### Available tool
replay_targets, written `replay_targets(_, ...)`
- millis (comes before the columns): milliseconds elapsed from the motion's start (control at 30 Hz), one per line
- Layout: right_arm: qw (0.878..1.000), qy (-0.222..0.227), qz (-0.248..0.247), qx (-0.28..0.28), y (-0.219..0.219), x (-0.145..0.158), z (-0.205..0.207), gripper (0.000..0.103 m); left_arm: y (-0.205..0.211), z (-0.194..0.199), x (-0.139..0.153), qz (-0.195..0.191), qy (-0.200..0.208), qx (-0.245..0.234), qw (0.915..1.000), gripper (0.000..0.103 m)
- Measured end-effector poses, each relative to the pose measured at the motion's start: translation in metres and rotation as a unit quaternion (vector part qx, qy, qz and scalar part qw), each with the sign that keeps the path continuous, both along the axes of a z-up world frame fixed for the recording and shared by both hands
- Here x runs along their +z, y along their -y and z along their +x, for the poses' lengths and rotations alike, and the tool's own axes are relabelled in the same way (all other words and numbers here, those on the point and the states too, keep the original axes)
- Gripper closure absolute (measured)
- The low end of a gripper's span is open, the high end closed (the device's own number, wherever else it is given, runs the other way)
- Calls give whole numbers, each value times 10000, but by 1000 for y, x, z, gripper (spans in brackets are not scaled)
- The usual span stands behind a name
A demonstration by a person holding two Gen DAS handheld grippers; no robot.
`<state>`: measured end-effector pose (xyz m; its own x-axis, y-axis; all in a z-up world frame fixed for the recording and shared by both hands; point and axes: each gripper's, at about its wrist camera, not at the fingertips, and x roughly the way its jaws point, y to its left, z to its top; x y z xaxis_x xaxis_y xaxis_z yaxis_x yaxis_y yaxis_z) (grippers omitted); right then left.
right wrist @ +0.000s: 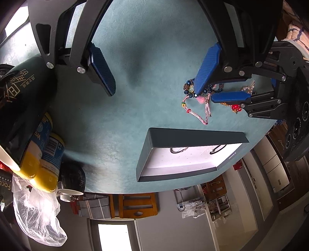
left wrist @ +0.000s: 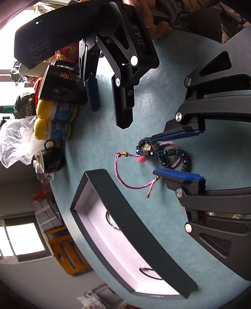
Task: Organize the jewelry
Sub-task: 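Move the left gripper to the blue beaded bracelet and close on it, then lift the blue bracelet with the left gripper while the right gripper grasps the pink cord bracelet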
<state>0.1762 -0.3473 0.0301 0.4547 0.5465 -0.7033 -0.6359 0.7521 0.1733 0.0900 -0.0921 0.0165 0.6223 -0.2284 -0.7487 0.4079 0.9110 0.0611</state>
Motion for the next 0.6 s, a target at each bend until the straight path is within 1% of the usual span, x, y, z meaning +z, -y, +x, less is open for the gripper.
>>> replay_targets(33, 10000, -12, 12, 3, 0, 0, 0, 18, 2, 1, 0, 44, 13, 3, 10000, 72)
replay_targets(67, 10000, -16, 29, 0, 1, 0, 0, 17, 4, 1, -1, 66, 21, -1, 10000, 68)
replay_targets(133, 10000, -30, 81, -5, 2, 1, 1, 17, 7, 3, -2, 171, 18, -4, 9999, 66)
replay_targets(200, 9999, -46, 107, -7, 3, 1, 1, 17, 7, 6, -3, 200, -23, 8, 9998, 66)
replay_targets(233, 9999, -49, 117, 0, 3, 1, 1, 17, 6, 6, -3, 207, -28, 48, 9998, 70)
replay_targets(267, 9999, -47, 123, 4, 4, 1, 1, 17, 5, 7, -3, 219, -10, 101, 9997, 78)
replay_targets(300, 9999, -45, 128, 5, 4, 1, 1, 17, 3, 8, -2, 220, 9, 143, 9997, 83)
replay_targets(333, 9999, -45, 132, 5, 4, 1, 1, 17, 1, 8, -1, 176, 16, 201, 9996, 94)
replay_targets(367, 9999, -44, 136, 6, 4, 1, 1, 17, -3, 9, 1, 73, -3, 241, 9997, 96)
replay_targets(433, 9999, -45, 141, -3, 4, 1, 1, 17, -10, 7, 5, -130, 19, 273, 9995, 96)
replay_targets(600, 10000, -15, 70, 36, 1, 1, -1, 16, -23, -3, 24, -372, 220, 339, 9985, 96)
